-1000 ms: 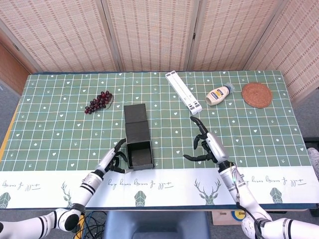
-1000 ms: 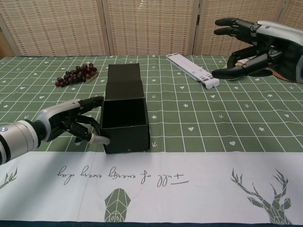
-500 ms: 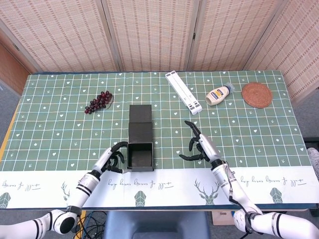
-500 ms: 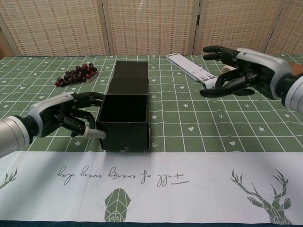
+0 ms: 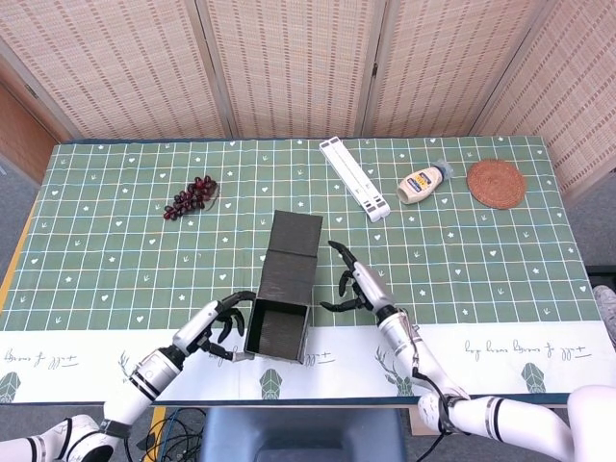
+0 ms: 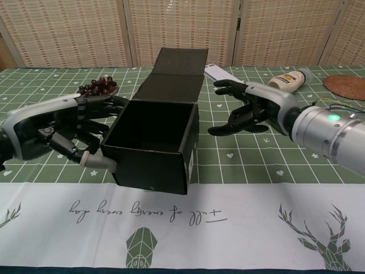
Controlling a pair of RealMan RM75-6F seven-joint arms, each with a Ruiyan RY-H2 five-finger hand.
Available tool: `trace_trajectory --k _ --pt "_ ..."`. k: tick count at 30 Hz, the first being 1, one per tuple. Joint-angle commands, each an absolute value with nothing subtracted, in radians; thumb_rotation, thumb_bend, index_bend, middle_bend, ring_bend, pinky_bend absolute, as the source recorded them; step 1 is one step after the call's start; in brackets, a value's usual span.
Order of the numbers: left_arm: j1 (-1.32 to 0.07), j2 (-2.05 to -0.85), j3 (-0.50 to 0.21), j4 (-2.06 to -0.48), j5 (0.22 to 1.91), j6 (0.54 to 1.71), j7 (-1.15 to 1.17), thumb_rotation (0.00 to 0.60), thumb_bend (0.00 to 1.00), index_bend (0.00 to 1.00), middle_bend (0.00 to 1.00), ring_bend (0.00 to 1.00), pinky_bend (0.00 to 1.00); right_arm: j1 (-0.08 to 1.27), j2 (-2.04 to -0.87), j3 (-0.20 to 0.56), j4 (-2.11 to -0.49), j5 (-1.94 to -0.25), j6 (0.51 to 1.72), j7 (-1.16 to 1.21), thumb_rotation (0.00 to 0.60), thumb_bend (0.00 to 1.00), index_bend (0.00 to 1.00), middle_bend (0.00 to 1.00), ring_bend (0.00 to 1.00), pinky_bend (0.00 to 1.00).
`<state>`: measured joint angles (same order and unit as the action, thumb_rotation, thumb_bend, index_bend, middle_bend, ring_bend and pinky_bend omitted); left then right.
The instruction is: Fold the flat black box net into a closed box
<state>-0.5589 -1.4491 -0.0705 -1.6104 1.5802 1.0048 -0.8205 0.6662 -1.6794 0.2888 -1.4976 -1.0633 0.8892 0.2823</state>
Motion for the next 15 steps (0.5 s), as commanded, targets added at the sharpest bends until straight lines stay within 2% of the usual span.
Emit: trace_trajectory --k 1,8,15 --pt "-0.572 -1.443 -0.055 -1.629 1.596 1.002 -0.812 0.600 0.14 0.31 0.27 0.54 0.79 0.696 -1.720 0.315 -1.471 -1.042 0.875 0.267 0.600 0.18 0.00 0.02 0.63 1.00" --pt "-0.621 -1.464 -0.054 -1.622 1.575 0.945 -0.767 0.600 0.14 0.31 0.27 0.54 0.79 0.761 -1.818 0.395 -1.417 -1.032 0.894 0.273 0.600 0.16 0.00 0.05 0.63 1.00" --pt "-0.651 -1.515 -0.086 -1.570 1.470 0.894 -0.615 0.600 0.14 0.30 0.27 0.53 0.79 0.783 -1.848 0.428 -1.441 -1.081 0.916 0.322 0.600 0.06 0.00 0.11 0.65 1.00"
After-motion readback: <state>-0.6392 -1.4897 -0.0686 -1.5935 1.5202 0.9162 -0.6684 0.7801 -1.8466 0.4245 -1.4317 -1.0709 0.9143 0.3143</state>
